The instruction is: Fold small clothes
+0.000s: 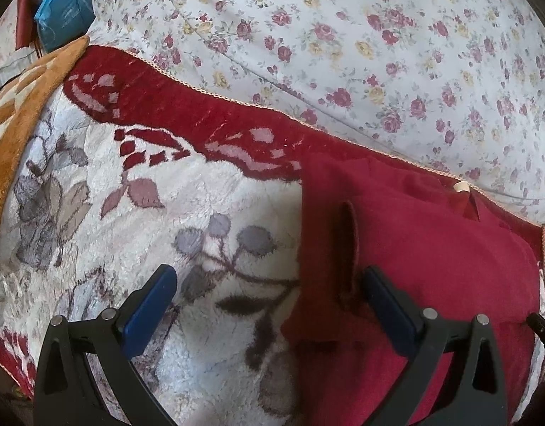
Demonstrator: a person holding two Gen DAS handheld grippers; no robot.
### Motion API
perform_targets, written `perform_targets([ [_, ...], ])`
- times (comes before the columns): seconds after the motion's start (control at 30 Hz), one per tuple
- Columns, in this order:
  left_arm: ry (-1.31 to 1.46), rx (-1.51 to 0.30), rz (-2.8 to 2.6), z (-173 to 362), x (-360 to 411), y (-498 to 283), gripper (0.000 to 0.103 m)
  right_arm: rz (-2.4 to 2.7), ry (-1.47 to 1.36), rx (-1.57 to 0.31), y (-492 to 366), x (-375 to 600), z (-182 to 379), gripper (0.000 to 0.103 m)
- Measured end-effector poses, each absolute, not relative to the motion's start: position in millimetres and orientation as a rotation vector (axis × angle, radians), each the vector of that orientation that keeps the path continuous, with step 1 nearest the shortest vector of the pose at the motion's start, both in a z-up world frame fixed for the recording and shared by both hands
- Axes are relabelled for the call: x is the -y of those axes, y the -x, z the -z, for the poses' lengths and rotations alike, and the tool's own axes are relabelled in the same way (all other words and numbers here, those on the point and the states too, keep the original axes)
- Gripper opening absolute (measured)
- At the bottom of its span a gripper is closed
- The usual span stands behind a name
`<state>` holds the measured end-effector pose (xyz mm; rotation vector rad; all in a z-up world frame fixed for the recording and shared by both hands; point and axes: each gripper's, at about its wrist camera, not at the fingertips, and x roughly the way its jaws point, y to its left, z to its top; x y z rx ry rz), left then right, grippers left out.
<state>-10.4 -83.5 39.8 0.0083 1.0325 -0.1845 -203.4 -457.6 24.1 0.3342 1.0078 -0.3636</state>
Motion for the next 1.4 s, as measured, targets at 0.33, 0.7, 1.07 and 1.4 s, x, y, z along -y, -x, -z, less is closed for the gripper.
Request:
perform_targets([
  [0.33,0.001,-0.985,0.188,-56.2,75.8,21.1,0.103,0.311,-0.348,-0.992,250.8,435.8,-49.7,0.070],
  [0.7,-0.015,-0.953,0.207,-66.7,78.2,33.8,0.103,0.248,-0.320,-1.018,295.3,401.9,-53.9,0.071],
  [1.07,-0.029,-0.946,0.210,-67.0,69.5,45.2,0.103,0.288,-0.354,-0.984,296.1,404.7,-57.5,0.073],
  [1.4,-0.066,-0.990,0.259,-57.4,68.2,56.5,0.103,0.264,-0.267,-1.059,325.0,397.4,-49.9,0.076],
])
